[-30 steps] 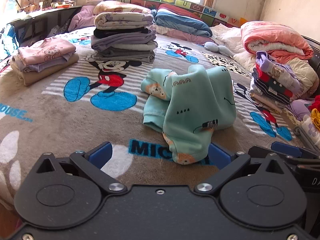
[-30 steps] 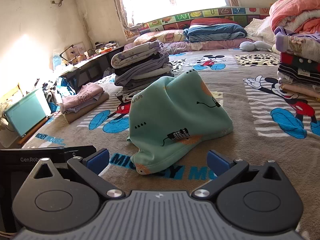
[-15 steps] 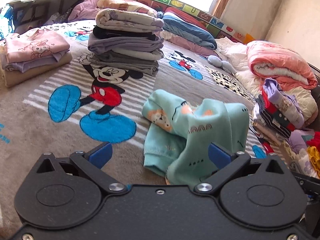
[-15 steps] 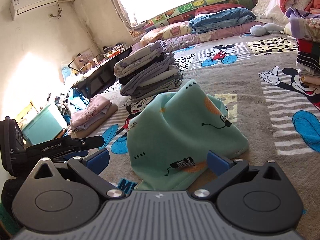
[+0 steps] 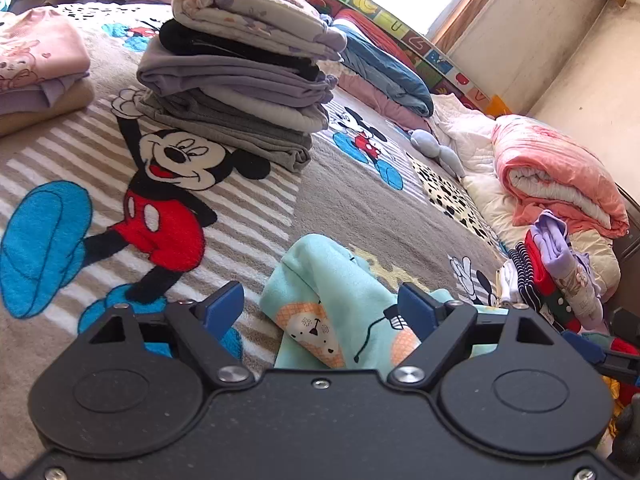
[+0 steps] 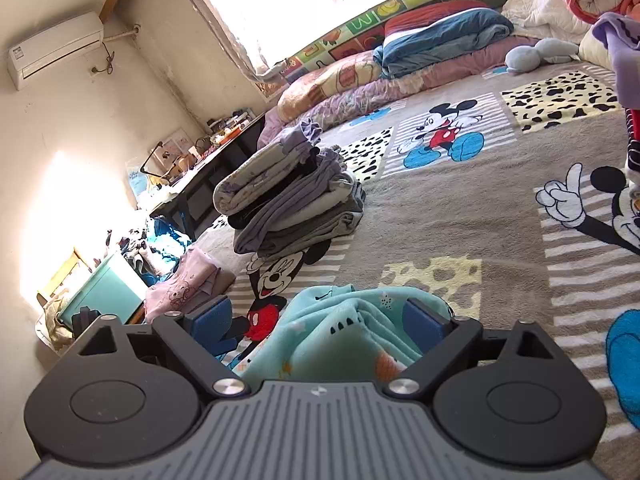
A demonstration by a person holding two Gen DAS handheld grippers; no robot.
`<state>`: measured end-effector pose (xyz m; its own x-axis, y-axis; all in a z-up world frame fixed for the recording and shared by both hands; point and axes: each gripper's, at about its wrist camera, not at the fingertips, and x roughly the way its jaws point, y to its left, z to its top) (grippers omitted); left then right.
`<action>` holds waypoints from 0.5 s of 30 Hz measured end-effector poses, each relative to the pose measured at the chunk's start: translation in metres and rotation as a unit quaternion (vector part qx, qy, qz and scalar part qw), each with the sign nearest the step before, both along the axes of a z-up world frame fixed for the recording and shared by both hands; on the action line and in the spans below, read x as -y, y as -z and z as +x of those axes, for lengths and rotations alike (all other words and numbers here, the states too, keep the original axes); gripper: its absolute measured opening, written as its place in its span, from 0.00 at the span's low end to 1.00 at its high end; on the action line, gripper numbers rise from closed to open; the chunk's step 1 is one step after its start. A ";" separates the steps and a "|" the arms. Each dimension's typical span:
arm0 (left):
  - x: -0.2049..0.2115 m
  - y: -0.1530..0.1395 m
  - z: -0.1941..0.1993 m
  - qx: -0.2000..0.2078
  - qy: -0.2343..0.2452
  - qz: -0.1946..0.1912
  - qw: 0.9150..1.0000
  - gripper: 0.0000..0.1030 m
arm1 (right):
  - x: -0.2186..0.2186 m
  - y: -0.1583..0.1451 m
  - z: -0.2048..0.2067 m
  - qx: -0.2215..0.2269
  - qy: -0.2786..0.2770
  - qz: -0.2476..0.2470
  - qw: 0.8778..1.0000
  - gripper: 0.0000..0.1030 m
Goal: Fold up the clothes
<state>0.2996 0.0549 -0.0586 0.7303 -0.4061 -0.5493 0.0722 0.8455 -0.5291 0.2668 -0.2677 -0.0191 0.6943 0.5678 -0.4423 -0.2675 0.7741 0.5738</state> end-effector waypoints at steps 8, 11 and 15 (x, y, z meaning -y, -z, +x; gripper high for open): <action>-0.014 0.030 0.050 -0.021 0.033 -0.036 0.999 0.75 | -0.013 0.039 0.068 -0.080 -0.014 -0.015 0.997 0.79; -0.018 0.038 0.067 -0.025 0.049 -0.057 0.997 0.75 | -0.014 0.057 0.085 -0.106 -0.016 -0.001 0.994 0.79; -0.012 0.044 0.080 -0.022 0.072 -0.067 0.995 0.74 | -0.013 0.076 0.098 -0.132 -0.025 0.049 0.990 0.60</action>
<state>0.3798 0.0670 -0.1023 0.6352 -0.5772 -0.5132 0.1626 0.7495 -0.6418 0.3647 -0.2546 -0.0947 0.5320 0.6476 -0.5455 -0.1350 0.7009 0.7004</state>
